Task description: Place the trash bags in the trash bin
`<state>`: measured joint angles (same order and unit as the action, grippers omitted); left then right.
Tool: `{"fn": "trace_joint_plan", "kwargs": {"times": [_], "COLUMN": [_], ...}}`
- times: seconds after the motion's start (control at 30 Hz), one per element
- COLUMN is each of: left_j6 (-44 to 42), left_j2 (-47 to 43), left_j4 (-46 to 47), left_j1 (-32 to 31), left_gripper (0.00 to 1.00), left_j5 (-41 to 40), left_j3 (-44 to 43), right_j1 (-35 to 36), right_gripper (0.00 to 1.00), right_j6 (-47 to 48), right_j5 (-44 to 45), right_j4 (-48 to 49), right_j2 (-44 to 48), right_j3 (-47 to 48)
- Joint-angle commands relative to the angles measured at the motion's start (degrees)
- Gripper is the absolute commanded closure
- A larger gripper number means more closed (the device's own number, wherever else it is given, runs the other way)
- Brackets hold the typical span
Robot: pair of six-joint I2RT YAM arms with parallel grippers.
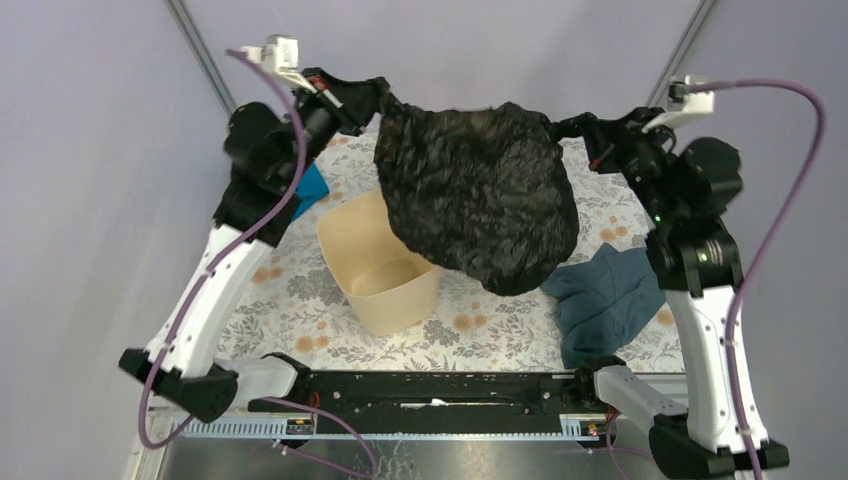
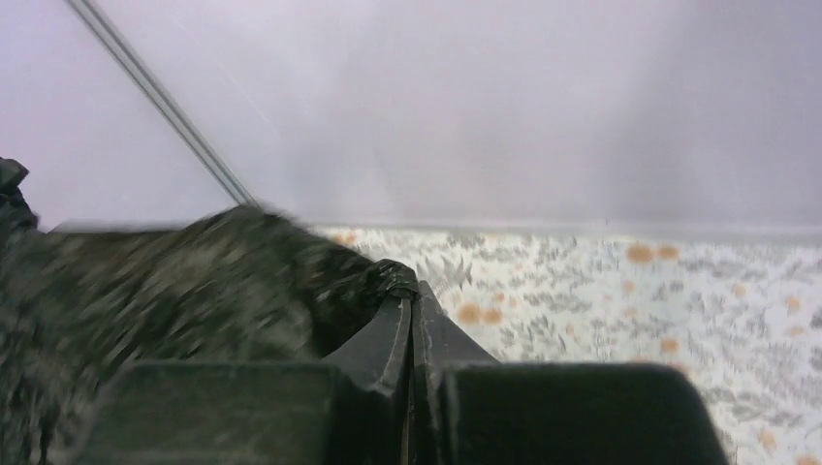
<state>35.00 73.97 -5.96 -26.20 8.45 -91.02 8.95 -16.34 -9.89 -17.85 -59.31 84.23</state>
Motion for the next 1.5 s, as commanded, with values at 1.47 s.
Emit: {"fn": "trace_joint_plan", "kwargs": {"times": [1.47], "left_j6": [5.38], "left_j2": [17.68], "left_j4": [21.60], "left_j1": [-16.88], "left_gripper": [1.00], "left_j5": [6.61], "left_j3": [-11.97], "right_j1": [1.37], "right_gripper": [0.84], "right_j6": [-41.87], "right_j5": [-27.88], "right_j4": [23.86], "right_j2": [-6.60], "right_j3": [0.86]}}
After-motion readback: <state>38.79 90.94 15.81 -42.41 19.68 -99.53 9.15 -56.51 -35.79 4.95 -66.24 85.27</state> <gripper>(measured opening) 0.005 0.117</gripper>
